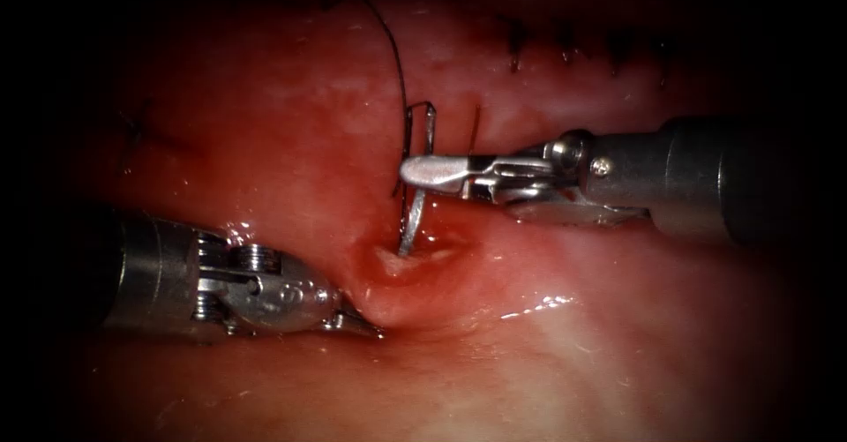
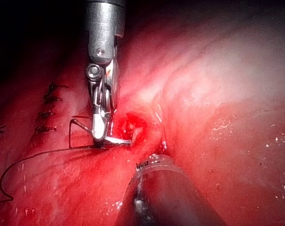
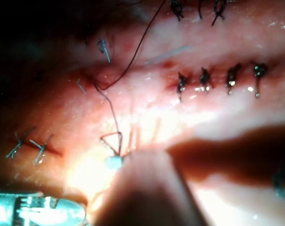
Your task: Wound Closure
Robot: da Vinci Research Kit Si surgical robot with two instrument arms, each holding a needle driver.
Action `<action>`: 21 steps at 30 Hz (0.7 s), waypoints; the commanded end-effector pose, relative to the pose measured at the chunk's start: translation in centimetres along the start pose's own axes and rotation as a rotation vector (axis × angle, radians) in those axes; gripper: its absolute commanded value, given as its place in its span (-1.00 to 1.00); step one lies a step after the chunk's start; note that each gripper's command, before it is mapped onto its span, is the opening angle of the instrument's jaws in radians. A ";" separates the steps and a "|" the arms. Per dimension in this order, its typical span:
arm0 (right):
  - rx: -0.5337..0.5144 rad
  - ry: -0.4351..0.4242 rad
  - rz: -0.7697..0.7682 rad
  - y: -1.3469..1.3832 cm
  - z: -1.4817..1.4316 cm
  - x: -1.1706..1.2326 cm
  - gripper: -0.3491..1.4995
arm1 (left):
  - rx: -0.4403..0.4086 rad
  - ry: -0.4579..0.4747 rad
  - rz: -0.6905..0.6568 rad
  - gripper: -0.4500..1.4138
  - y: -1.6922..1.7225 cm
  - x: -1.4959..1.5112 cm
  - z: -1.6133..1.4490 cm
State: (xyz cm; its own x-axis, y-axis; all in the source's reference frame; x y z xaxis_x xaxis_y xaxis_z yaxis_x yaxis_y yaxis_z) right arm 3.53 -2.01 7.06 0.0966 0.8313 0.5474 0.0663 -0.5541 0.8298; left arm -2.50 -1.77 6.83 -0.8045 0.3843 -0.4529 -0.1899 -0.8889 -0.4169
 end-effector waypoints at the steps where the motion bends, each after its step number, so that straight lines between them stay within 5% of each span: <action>1: -0.004 -0.011 -0.013 0.04 0.10 0.01 -1.00 | -0.001 0.001 0.000 -1.00 0.01 0.02 0.08; 14: -0.057 -0.032 -0.127 -0.21 0.13 -0.09 -1.00 | -0.001 0.001 0.001 -1.00 0.01 0.01 0.08; 21: -0.265 -0.060 -0.190 -0.14 0.22 -0.18 -1.00 | -0.002 0.001 0.002 -1.00 0.01 0.01 0.06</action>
State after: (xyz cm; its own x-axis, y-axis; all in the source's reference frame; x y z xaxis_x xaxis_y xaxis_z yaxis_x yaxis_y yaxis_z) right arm 3.64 -2.08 6.76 0.1703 0.9102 0.3774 -0.1746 -0.3491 0.9207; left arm -2.49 -1.77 6.82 -0.8046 0.3835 -0.4533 -0.1884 -0.8889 -0.4176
